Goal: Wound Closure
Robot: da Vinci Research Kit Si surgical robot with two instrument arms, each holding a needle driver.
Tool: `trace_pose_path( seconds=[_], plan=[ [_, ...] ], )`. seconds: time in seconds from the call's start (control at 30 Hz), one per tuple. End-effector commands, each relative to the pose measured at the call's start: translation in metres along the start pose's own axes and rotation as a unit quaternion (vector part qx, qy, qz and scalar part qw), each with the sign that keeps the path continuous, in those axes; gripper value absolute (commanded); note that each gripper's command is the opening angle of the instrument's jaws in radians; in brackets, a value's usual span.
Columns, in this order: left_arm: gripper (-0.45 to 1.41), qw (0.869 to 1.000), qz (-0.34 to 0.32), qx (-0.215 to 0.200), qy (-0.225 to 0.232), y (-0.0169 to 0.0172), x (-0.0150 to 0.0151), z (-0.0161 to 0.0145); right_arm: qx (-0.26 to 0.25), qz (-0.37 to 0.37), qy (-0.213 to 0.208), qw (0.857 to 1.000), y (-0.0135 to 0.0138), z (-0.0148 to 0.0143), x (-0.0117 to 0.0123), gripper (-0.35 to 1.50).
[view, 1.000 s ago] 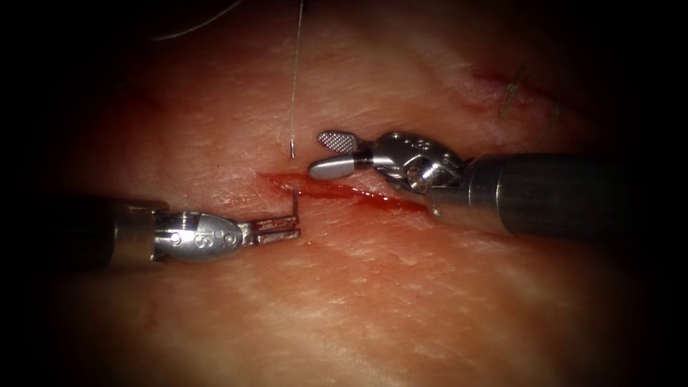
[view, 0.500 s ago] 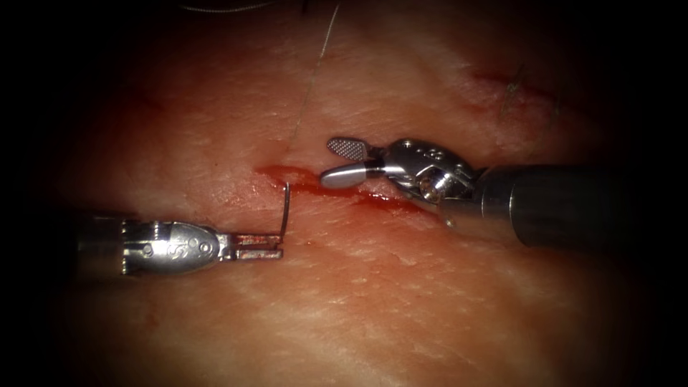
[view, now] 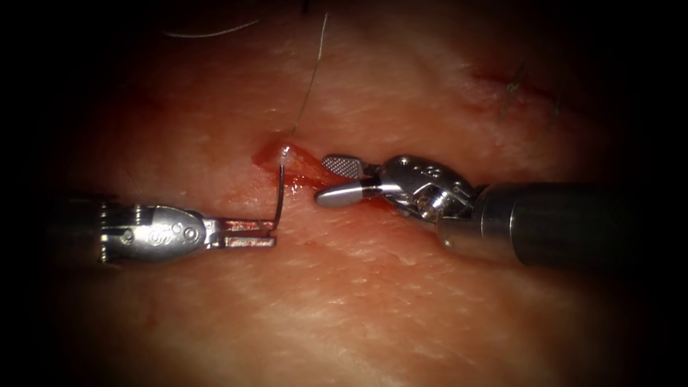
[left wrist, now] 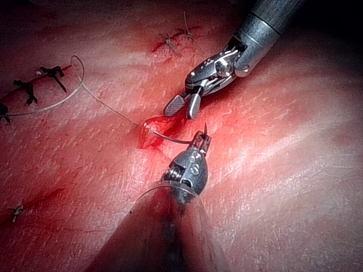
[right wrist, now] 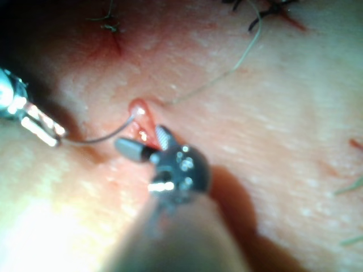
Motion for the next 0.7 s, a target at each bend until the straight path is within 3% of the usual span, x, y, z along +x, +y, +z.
trace_pose_path(
  seconds=[0.03, 0.23, 0.43, 0.6, 0.7],
  plan=[
    [-0.45, 1.0, -0.005, -0.002, -0.001, 0.0004, -0.0005, 0.0008, 0.005, 0.0, -0.002, 1.0, 0.0002, 0.0008, -0.0004, 1.13],
    [-0.45, 0.997, -0.041, -0.043, -0.04, 0.0023, -0.0014, 0.0012, 0.011, 0.003, -0.005, 1.0, -0.0001, 0.0008, -0.0003, 1.13],
    [-0.45, 0.994, -0.074, -0.075, -0.038, 0.0038, -0.0021, 0.0011, 0.014, 0.006, -0.008, 1.0, -0.0003, 0.0009, -0.0003, 1.11],
    [-0.45, 0.993, -0.077, -0.086, -0.036, 0.0042, -0.0015, 0.0004, 0.013, 0.006, -0.009, 1.0, -0.0002, 0.0009, -0.0001, 1.11],
    [-0.45, 0.993, -0.084, -0.073, -0.041, 0.0032, -0.0005, -0.0003, 0.013, 0.006, -0.009, 1.0, -0.0001, 0.001, -0.0001, 1.1]
  ],
)
